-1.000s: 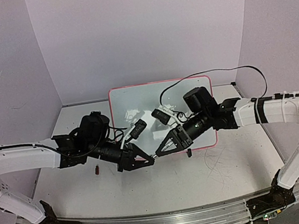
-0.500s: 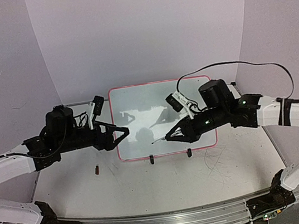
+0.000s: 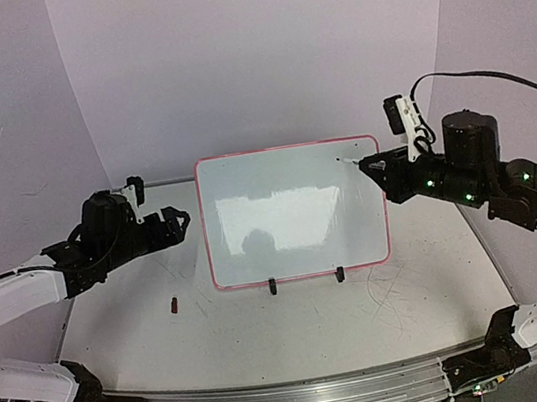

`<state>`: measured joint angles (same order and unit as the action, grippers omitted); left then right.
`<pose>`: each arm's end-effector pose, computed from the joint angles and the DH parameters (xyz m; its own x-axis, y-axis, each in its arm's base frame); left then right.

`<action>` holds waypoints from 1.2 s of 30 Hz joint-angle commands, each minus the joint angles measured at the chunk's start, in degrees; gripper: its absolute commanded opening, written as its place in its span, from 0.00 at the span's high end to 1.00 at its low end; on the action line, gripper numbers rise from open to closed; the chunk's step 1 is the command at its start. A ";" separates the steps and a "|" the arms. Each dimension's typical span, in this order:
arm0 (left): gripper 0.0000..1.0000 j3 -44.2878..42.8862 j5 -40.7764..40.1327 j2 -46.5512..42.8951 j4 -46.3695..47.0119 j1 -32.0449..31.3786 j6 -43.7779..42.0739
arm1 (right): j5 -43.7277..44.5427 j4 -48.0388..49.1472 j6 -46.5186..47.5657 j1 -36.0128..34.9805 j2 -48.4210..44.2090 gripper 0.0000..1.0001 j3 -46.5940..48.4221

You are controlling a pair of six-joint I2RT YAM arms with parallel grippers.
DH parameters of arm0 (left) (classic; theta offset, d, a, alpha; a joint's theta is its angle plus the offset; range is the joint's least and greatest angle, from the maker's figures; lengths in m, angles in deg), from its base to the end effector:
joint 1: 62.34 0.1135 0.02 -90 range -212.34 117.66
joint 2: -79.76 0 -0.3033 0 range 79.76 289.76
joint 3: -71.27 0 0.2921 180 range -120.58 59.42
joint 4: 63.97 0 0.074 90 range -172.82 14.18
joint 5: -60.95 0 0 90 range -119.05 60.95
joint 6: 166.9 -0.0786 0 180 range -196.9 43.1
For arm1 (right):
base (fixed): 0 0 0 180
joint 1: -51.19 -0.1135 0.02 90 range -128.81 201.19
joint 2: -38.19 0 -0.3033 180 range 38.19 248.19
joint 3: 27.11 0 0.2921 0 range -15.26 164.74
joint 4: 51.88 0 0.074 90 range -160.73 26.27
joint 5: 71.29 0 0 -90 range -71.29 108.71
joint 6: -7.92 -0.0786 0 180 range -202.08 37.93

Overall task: Write a sentence on the whiteboard
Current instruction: Hold the whiteboard at the center of the board.

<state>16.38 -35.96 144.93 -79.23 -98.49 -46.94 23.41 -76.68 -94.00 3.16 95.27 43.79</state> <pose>0.2617 -0.1795 0.2711 -0.5503 -0.2120 -0.8076 0.2576 0.8770 -0.4057 0.1976 0.2101 0.4089 -0.2666 0.0115 -0.9637 -0.6461 0.7399 0.1875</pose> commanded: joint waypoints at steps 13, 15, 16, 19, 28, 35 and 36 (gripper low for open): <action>0.01 4.94 18.67 3.06 11.95 13.38 6.10 | -0.71 0.00 -1.34 -1.38 8.84 1.00 7.49; 0.01 5.03 18.51 3.78 12.37 13.35 6.13 | -1.83 1.29 -1.56 -1.64 9.85 1.00 7.89; 0.01 4.91 18.50 4.29 12.44 13.40 5.98 | -2.05 2.29 -1.80 -1.89 10.23 1.00 7.91; 0.02 4.65 19.07 5.37 12.50 13.44 5.32 | -2.16 3.19 -2.18 -2.78 12.68 1.00 9.51; 0.02 4.30 20.21 6.87 12.61 13.39 1.67 | 2.84 4.00 -1.65 -6.15 20.31 1.00 15.52; 0.01 4.09 33.93 12.20 20.61 17.21 3.94 | 5.70 -0.22 -3.00 -8.24 28.20 1.00 22.68; 0.01 4.45 35.76 12.72 22.49 18.12 4.77 | 6.71 -0.35 -2.90 -9.00 29.02 1.00 23.48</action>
<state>21.40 -10.59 155.26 -66.18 -84.23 -44.03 26.39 -75.84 -96.07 -3.64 121.33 62.57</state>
